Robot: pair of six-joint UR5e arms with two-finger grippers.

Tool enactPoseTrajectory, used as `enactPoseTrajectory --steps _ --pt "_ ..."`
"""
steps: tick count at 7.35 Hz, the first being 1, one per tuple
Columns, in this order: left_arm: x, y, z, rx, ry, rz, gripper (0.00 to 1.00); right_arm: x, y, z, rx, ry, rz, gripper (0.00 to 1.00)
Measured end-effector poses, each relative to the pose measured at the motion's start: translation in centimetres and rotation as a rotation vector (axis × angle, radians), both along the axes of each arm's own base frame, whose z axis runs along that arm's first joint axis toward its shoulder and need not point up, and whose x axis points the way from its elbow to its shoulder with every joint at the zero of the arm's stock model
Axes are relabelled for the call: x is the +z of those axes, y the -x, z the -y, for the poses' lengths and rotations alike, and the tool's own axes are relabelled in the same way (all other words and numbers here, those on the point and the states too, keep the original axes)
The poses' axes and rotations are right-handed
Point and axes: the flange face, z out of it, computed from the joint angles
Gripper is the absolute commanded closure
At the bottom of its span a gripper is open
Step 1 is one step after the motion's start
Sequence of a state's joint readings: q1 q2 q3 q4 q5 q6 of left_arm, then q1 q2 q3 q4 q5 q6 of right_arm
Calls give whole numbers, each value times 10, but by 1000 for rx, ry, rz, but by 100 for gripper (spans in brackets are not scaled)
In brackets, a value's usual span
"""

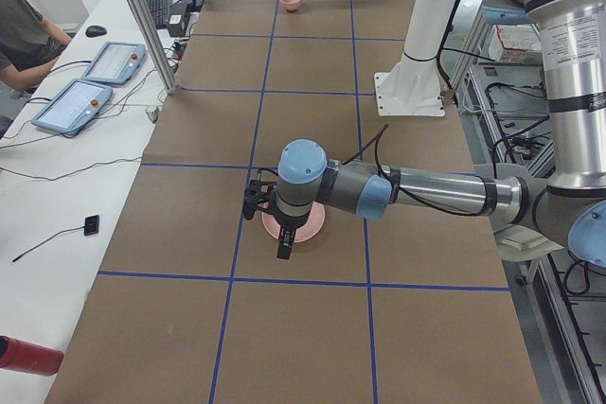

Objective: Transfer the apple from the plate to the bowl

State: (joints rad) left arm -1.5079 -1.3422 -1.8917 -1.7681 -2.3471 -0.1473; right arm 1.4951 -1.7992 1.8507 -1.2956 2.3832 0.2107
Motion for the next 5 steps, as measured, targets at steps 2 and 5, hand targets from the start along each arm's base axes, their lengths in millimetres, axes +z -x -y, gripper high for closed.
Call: enactPoseTrajectory --steps 2,5 --pt "0 0 0 -1 2 0 2 5 4 -2 -14 8 9 0" --pt "1 -1 -1 1 5 -1 2 13 10 -6 -33 -31 13 0"
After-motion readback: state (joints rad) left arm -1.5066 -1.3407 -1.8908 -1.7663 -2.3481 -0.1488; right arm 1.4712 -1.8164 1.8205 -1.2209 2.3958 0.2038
